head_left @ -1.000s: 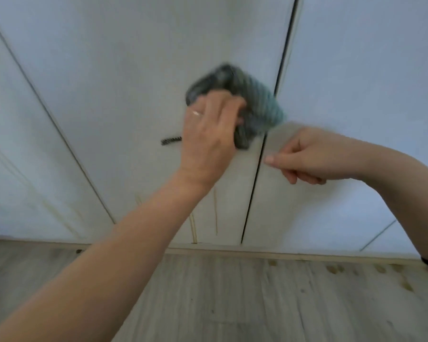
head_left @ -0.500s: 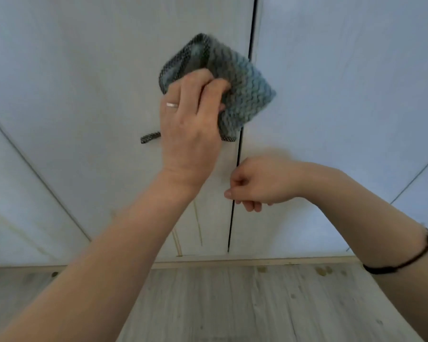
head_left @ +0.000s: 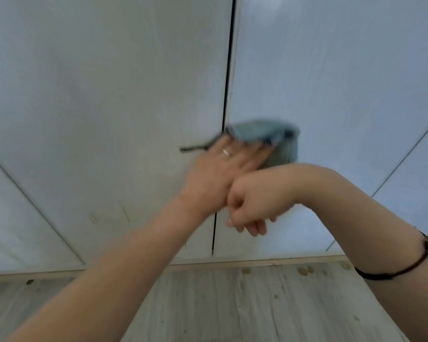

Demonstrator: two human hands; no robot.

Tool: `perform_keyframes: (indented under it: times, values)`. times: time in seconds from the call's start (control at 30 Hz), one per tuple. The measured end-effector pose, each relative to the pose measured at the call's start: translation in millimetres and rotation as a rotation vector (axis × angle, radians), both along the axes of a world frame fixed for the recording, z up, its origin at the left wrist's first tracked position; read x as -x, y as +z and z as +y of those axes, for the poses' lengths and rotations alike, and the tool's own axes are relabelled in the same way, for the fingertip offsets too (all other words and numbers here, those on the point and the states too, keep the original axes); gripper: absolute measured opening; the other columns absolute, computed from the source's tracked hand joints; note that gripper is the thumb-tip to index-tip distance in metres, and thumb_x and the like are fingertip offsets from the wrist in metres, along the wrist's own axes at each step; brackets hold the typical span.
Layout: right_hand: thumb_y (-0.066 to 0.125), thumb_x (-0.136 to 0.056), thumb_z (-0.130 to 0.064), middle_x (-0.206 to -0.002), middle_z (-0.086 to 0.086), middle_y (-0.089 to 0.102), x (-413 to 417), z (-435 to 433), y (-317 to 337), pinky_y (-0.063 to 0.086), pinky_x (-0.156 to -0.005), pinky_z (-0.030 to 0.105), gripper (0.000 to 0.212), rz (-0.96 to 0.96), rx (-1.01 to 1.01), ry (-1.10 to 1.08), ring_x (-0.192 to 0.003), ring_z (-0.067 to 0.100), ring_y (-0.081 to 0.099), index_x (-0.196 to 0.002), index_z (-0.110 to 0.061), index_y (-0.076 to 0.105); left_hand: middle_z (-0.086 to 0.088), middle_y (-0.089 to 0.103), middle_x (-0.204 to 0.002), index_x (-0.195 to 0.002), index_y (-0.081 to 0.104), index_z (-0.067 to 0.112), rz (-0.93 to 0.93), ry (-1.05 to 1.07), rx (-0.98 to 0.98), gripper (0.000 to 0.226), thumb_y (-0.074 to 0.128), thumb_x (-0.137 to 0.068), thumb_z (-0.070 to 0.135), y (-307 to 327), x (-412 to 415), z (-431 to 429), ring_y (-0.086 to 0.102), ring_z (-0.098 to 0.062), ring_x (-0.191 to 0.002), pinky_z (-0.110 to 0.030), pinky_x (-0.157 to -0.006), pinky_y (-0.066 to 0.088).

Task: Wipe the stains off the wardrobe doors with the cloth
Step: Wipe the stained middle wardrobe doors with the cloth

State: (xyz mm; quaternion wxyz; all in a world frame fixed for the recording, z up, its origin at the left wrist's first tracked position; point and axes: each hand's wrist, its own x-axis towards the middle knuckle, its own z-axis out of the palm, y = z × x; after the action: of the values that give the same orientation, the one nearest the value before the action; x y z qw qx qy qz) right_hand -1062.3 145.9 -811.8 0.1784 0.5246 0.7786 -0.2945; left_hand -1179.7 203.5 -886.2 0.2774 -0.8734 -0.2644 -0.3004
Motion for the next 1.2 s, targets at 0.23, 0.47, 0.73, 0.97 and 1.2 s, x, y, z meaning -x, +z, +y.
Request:
perform_keyframes:
  times: [0.23, 0.47, 0.73, 0.97, 1.2]
  values:
    - [0.052, -0.103, -0.041, -0.065, 0.006, 0.073, 8.0, 6.3, 0.3, 0.048, -0.060, 0.028, 0.047, 0.483, -0.210, -0.142, -0.064, 0.017, 0.072, -0.078, -0.007, 0.071, -0.008, 0.049, -0.149, -0.153, 0.038, 0.019, -0.016, 0.150, -0.041, 0.064, 0.040, -0.094, 0.044, -8.4, 14.6, 14.6, 0.031, -0.032, -0.136, -0.040, -0.124, 0.002]
    - [0.060, -0.100, -0.030, -0.067, 0.004, 0.074, 5.3, 21.3, -14.3, 0.064, -0.067, 0.042, 0.035, 0.755, -0.602, -0.474, -0.061, 0.021, 0.074, -0.077, -0.008, 0.075, -0.008, 0.032, -0.160, -0.155, 0.031, 0.014, 0.248, 0.144, -0.065, 0.057, 0.031, -0.098, 0.011, -62.4, 59.6, 10.0, 0.024, -0.029, -0.150, -0.043, -0.125, 0.010]
    - [0.060, -0.095, -0.019, -0.069, -0.002, 0.074, 32.1, 18.4, 7.1, 0.062, -0.072, 0.036, 0.023, 0.975, -0.915, -0.265, -0.067, 0.010, 0.074, -0.079, -0.010, 0.075, -0.006, 0.032, -0.160, -0.151, 0.043, 0.016, 0.067, 0.225, -0.095, 0.055, 0.050, -0.097, 0.014, -36.8, 121.1, 2.5, 0.032, -0.029, -0.147, -0.044, -0.121, 0.021]
    - [0.056, -0.096, -0.030, -0.050, -0.004, 0.066, 41.9, 26.1, -4.1, 0.052, -0.059, 0.021, 0.036, 0.682, -0.950, -0.262, -0.048, 0.007, 0.064, -0.067, -0.014, 0.069, -0.023, 0.035, -0.155, -0.149, 0.043, 0.005, -0.405, 0.368, -0.227, 0.045, 0.045, -0.105, 0.015, 19.0, 122.2, 18.1, 0.028, -0.046, -0.145, -0.053, -0.120, 0.021]
    - [0.055, -0.081, -0.031, -0.054, 0.002, 0.063, 47.1, 29.2, -25.4, 0.057, -0.066, 0.034, 0.030, 0.015, -0.807, -0.123, -0.058, 0.017, 0.063, -0.057, -0.014, 0.062, -0.005, 0.060, -0.134, -0.141, 0.055, 0.013, 0.338, 0.191, 0.042, 0.052, 0.052, -0.089, 0.009, -171.5, 136.9, 0.6, 0.049, -0.031, -0.118, -0.043, -0.119, 0.021]
